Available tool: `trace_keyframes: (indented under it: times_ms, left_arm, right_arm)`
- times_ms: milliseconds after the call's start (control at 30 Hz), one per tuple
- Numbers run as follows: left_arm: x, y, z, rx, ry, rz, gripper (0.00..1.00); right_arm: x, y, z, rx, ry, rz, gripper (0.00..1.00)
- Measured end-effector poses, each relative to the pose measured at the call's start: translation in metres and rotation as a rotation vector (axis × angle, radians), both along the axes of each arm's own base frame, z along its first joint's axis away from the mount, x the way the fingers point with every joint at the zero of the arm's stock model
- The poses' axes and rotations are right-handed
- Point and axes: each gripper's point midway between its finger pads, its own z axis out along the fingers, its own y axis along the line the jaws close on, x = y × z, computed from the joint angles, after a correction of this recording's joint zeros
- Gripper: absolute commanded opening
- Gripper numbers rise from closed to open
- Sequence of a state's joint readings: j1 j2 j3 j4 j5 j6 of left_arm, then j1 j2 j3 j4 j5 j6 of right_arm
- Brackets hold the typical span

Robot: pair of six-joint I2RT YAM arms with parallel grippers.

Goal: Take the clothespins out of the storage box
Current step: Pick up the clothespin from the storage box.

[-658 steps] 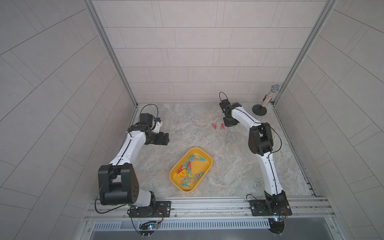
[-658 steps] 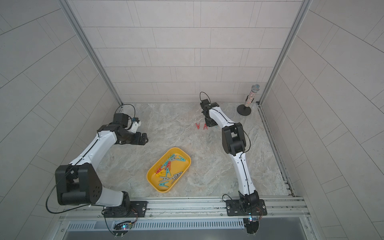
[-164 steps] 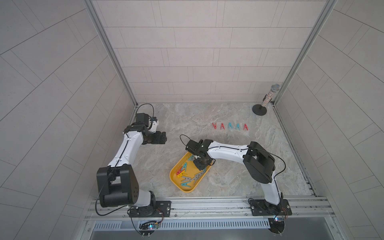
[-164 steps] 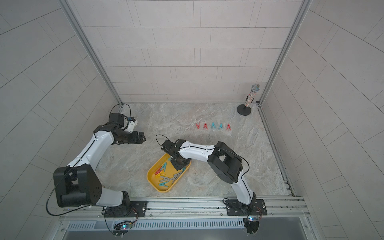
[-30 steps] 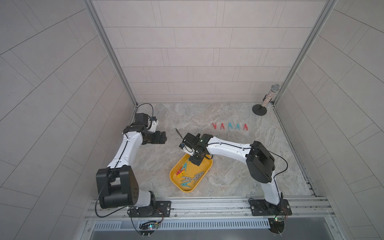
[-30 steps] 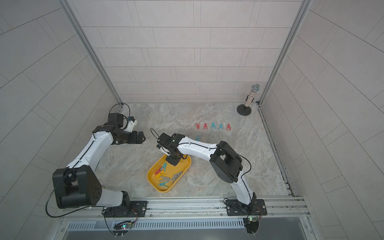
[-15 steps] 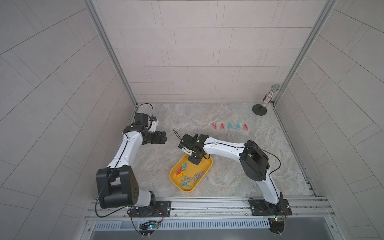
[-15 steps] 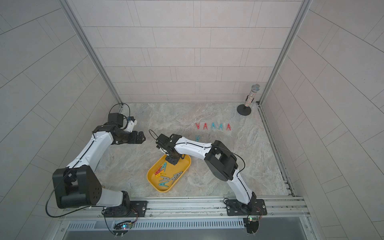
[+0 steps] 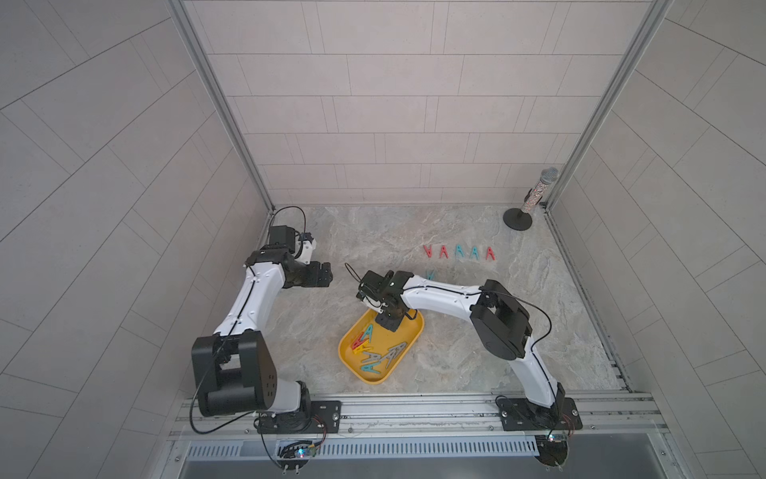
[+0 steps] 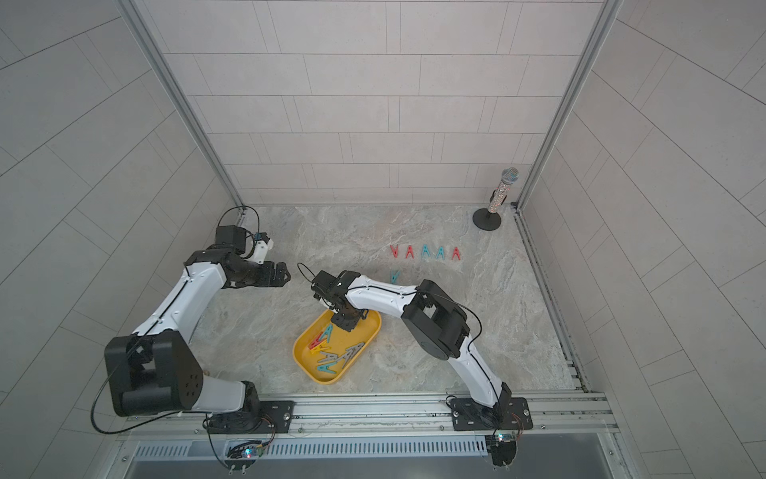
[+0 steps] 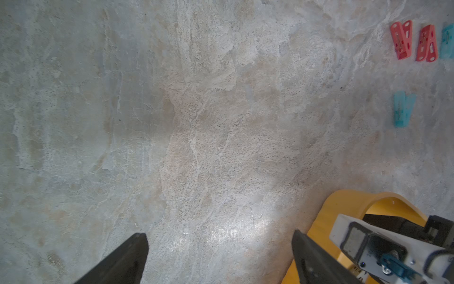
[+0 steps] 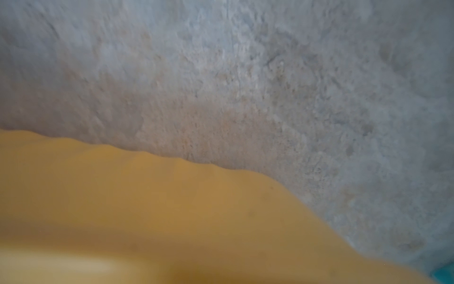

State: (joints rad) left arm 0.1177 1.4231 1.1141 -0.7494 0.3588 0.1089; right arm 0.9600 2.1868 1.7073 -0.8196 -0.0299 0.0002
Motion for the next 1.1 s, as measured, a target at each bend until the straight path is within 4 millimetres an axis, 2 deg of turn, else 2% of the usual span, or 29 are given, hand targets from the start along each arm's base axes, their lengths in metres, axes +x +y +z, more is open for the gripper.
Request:
trace_keyframes:
  times_ms: [533,767,933,1100]
  left_arm:
    - [0.000,0.000,0.000,0.000,0.000,0.000,0.99]
    - [0.000,0.000,0.000,0.000,0.000,0.000,0.99]
    - [0.000,0.000,0.000,0.000,0.000,0.000,0.99]
    - [0.000,0.000,0.000,0.000,0.000,0.000,0.99]
  right_arm:
    - [-0.002,0.001,-0.001,0.007,0.010,0.006,0.11]
    - [-0.013,-0.005,0.002,0.000,0.032,0.012,0.08]
    - [-0.032,-0.005,0.018,0.010,0.065,0.054,0.05]
    - [-0.050,-0.003,0.048,0.073,0.089,0.094,0.01]
